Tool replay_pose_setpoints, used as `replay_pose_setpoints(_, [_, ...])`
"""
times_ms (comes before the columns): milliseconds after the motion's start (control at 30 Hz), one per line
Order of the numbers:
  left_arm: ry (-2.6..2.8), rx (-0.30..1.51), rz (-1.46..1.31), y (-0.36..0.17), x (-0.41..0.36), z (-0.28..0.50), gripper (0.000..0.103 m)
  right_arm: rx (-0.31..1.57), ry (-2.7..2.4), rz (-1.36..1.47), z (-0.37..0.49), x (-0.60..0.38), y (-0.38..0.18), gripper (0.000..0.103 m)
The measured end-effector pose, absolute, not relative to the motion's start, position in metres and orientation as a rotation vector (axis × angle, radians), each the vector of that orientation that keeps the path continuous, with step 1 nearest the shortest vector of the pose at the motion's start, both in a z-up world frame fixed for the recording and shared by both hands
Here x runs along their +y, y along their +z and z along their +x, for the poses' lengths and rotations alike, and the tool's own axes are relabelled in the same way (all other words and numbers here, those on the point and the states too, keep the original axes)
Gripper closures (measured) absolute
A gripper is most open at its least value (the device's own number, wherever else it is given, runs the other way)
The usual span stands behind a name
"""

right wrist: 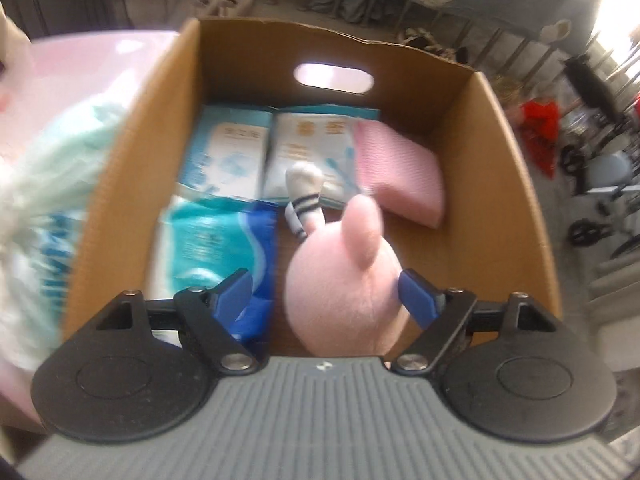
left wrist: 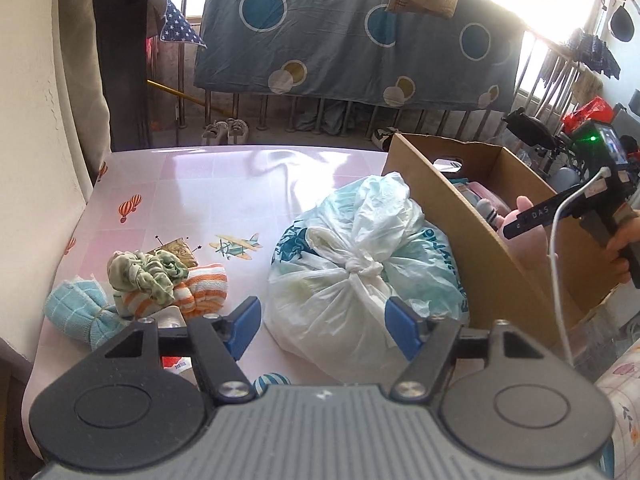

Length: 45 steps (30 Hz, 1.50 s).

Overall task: Organize soft objects
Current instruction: 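Carry the pink plush pig with the right gripper into the box and release, then move the right gripper to the teal towel bundle and grasp it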

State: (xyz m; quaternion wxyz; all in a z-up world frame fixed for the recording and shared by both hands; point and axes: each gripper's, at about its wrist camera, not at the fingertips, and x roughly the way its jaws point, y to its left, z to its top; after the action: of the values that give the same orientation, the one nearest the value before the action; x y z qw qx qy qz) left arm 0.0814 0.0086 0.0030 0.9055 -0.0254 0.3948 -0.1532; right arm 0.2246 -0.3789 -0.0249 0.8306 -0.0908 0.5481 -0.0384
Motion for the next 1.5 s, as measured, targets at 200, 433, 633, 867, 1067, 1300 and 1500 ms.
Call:
replay_pose_setpoints(200, [-0.317,0.802,-0.053,0.002,0.016,0.071,0.033,1.127,-0.046,0.078,0.219,-0.395,-0.004,0.022])
replay_pose_setpoints(433, [-0.297,0.802,-0.073,0.001,0.032,0.059,0.033,1.181,-0.105,0.297,0.209,-0.432,-0.038,0.02])
replay_pose_setpoints(633, [-0.284,0.807,-0.092,0.0,0.037,0.058,0.033,1.129,-0.132,0.292,0.198,-0.444,-0.044,0.057])
replay_pose_setpoints(867, [-0.288,0.806,-0.092,-0.001,0.031,0.056,0.033,1.095,-0.147,0.327,0.199,-0.459,-0.045,0.085])
replay_pose_setpoints(1067, [-0.28,0.821,-0.093,-0.004,0.03,0.057,0.033,1.053,-0.157,0.296,0.2,-0.454,-0.043,0.093])
replay_pose_setpoints(1300, [-0.263,0.832,-0.09,-0.007,0.031,0.06,0.033,0.996,-0.182,0.247,0.213,-0.452,-0.035,0.093])
replay_pose_setpoints(1500, [-0.253,0.845,-0.081,-0.01,0.028,0.062,0.033,0.979,-0.236,0.246,0.238,-0.449,-0.042,0.089])
